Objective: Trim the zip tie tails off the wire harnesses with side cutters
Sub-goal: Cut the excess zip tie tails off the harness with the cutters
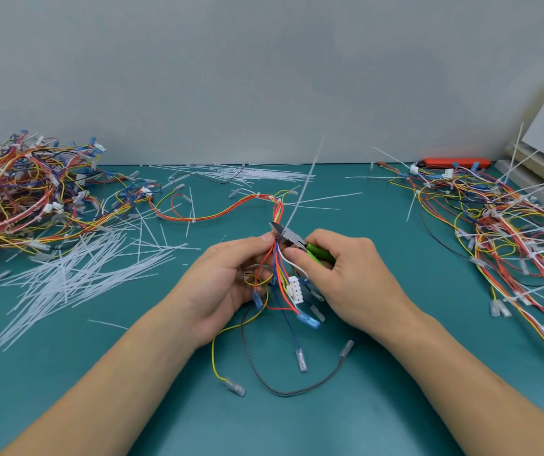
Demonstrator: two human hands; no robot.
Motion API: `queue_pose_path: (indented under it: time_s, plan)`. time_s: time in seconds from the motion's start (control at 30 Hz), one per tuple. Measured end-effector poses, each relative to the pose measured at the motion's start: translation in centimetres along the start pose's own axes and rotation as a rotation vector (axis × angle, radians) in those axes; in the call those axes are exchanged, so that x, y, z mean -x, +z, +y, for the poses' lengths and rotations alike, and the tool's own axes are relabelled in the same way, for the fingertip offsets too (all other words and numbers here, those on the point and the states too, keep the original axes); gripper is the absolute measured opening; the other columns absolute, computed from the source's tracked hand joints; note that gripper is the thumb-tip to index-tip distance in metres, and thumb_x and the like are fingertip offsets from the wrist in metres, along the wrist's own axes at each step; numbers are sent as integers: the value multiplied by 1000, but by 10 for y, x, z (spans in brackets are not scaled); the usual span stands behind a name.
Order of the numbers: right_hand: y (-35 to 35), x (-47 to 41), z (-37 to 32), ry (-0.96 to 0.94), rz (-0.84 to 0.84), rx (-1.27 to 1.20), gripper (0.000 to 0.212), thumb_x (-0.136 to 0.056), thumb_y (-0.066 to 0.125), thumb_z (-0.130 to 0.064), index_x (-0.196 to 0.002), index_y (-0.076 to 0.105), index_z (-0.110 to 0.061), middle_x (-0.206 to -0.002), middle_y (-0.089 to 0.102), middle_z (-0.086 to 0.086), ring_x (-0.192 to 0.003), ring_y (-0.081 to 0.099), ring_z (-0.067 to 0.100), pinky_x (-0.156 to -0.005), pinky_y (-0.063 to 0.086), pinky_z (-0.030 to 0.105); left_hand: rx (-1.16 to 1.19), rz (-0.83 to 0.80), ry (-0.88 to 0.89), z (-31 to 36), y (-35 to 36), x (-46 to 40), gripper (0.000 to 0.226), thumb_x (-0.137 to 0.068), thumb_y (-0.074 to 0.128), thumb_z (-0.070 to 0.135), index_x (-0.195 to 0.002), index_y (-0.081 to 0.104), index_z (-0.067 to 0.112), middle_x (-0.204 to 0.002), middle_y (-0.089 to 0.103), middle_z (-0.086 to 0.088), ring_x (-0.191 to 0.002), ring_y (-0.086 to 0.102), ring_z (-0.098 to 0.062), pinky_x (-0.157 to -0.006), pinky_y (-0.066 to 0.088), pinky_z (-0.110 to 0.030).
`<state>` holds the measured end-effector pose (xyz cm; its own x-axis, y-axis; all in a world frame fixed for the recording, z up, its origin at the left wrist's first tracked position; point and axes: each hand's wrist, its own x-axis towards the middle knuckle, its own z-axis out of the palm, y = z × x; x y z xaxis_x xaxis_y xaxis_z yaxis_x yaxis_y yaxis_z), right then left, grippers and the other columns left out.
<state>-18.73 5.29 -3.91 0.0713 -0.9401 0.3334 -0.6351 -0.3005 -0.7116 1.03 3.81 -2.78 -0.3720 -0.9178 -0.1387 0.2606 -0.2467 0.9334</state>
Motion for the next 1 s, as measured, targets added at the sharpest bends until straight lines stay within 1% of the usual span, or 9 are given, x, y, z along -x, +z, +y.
queue_pose_path:
  time_s: [0.1,0.23,0.33,0.5,0.57,0.7,0.8,0.93,1.0]
  plan:
    - [1,1,0,9,10,-5,50,-87,53,-74,-78,61,-26,-61,53,-6,-56,44,12,-56,41,35,-13,2,3,0,0,1,23,-82,73,34,-90,76,13,-73,64,0,-60,53,-11,-54,42,-23]
    - [2,1,-2,0,13,1,47,-87,52,-72,-86,66,-27,-70,58,-7,-66,52,12,-62,46,36,-26,-19,10,1,1,1,19,-88,69,32,-85,77,16,-70,64,2,-58,52,-10,-52,42,-22]
    - [2,0,-2,5,4,1,49,-87,51,-72,-87,66,-26,-69,58,-7,-66,52,12,-63,47,37,-28,-17,8,2,1,1,19,-88,69,32,-84,78,16,-70,64,2,-57,52,-10,-52,42,-22]
    - [3,0,-2,-5,-11,0,50,-89,49,-73,-83,62,-25,-64,54,-11,-61,47,12,-59,42,37,-24,-18,8,2,1,1,19,-87,69,32,-81,77,16,-69,63,2,-57,52,-11,-52,42,-22]
    - [1,-1,0,2,-40,-29,52,-89,50,-73,-81,62,-24,-61,52,-8,-57,43,11,-56,38,34,-12,-13,7,2,1,1,18,-87,69,32,-85,76,15,-70,64,2,-57,52,-11,-52,42,-22]
    - [-3,-2,1,-16,-82,-63,48,-92,55,-69,-80,62,-23,-56,50,-6,-52,42,8,-51,32,22,-10,-7,3,1,1,0,19,-85,70,31,-88,75,13,-70,63,1,-57,52,-10,-52,41,-23]
    - [-3,-2,1,-6,-73,-57,49,-90,54,-71,-79,61,-24,-55,48,-7,-52,41,9,-51,32,24,-17,-3,4,0,0,0,22,-85,71,32,-91,74,11,-70,62,1,-58,52,-11,-53,40,-24]
    - [1,0,-1,19,-37,-47,53,-86,50,-76,-78,61,-24,-57,50,-8,-55,41,10,-55,37,35,-14,-2,5,0,1,-1,20,-86,69,32,-87,77,14,-69,63,1,-57,52,-11,-59,39,-27]
    - [2,2,-3,26,-14,-37,52,-86,50,-76,-78,61,-25,-57,51,-11,-55,42,11,-54,37,34,-17,-9,9,0,2,0,20,-86,69,32,-84,78,15,-69,64,2,-57,53,-10,-59,39,-26]
